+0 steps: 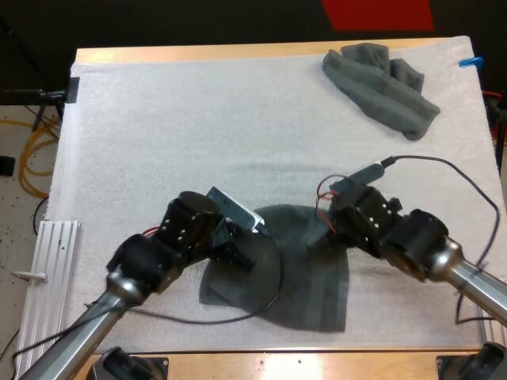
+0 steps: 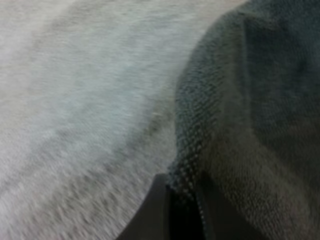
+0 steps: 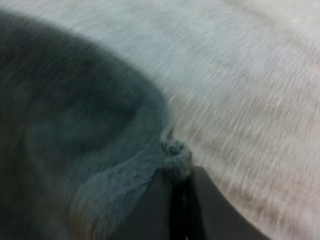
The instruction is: Pick towel from pile fold and stack
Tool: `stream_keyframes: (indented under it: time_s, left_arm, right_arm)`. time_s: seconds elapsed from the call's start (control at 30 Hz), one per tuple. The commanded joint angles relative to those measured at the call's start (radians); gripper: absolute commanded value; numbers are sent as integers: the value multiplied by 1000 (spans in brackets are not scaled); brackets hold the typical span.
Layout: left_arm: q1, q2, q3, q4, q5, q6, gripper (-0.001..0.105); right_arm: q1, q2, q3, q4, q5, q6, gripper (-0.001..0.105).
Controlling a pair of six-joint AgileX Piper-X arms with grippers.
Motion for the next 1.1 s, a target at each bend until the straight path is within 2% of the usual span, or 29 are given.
stream_keyframes:
  time_s: [0.0,0.23,0.37,0.6,0.73,0.87,0.93,1.0,1.07]
  left_arm:
    - [3,12,5,-84,-37,6,0]
    - [92,162,39,-376,-55,111,0]
    - [143,241,39,-512,-28,164,0]
    - [186,380,39,-599,-13,217,0]
    - [191,453,39,-649,-16,218,0]
    - [191,459,33,-666,-21,194,0]
    - [191,459,25,-667,-23,194,0]
    - [191,459,9,-659,-23,194,3]
    - [191,459,-19,-622,-23,194,10]
  right_arm:
    - [-27,8,9,-133,8,-30,0]
    - [-128,127,23,-462,8,-225,0]
    - [-151,198,23,-555,8,-232,0]
    - [-155,328,23,-621,46,-230,0]
    - [-155,388,23,-672,95,-230,0]
    - [-155,396,23,-678,165,-230,0]
    - [-155,396,22,-685,167,-230,0]
    - [-155,394,16,-685,163,-230,0]
    - [-155,387,4,-685,147,-230,3]
